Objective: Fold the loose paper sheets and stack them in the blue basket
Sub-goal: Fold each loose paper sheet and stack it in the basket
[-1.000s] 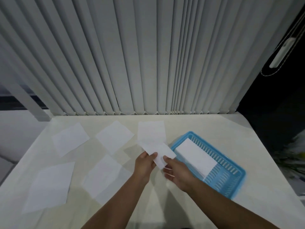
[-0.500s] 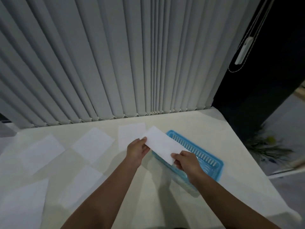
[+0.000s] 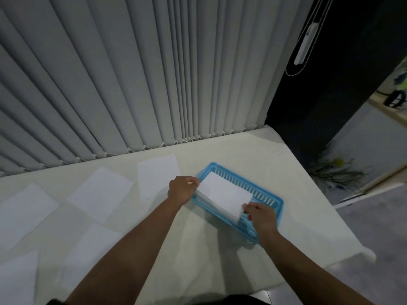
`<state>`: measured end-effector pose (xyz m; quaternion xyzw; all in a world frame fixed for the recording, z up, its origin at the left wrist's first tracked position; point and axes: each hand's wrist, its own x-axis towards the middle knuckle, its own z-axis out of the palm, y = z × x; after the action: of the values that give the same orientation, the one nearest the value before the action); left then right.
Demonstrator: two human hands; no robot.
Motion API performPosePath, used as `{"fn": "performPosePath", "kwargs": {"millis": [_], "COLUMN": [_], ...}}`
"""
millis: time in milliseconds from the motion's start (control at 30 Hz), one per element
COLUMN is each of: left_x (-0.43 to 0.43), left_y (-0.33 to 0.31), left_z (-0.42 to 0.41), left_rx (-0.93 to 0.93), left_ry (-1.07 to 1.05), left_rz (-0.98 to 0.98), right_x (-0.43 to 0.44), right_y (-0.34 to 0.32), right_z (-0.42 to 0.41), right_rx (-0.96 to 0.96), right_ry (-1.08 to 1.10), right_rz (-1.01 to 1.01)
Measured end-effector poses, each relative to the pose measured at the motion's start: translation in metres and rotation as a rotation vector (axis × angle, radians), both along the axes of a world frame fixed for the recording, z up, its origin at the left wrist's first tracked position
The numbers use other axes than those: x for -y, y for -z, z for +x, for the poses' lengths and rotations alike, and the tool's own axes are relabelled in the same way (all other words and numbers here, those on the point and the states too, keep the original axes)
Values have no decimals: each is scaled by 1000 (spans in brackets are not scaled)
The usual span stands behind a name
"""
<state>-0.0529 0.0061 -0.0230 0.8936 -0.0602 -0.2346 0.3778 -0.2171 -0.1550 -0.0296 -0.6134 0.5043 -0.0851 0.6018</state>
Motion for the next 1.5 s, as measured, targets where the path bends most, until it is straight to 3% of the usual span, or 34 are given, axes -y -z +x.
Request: {"fn": "performPosePath", "kwargs": {"millis": [100, 433, 967, 1133, 1300, 1500], "left_x": [0, 3, 2, -1, -2, -10], "left_y": [15, 16, 10, 12, 15, 19], "left_z": [7, 10, 3, 0, -8, -8], "left_rx": [73, 201, 181, 226, 310, 329], "left_ry": [130, 397, 422, 401, 317, 231], "left_rz": [180, 413, 427, 404, 334, 183], "right_x": [0, -2, 0, -3, -12, -16], "right_y": [8, 12, 14, 19, 29, 22], "right_z": [-1, 4, 5, -1, -8, 2], "right_rx": [-76, -69, -68, -130, -142, -168], "right_ry": [-12, 29, 4, -58, -259, -300], "right_rz": [-43, -28, -64, -265, -569, -872]}}
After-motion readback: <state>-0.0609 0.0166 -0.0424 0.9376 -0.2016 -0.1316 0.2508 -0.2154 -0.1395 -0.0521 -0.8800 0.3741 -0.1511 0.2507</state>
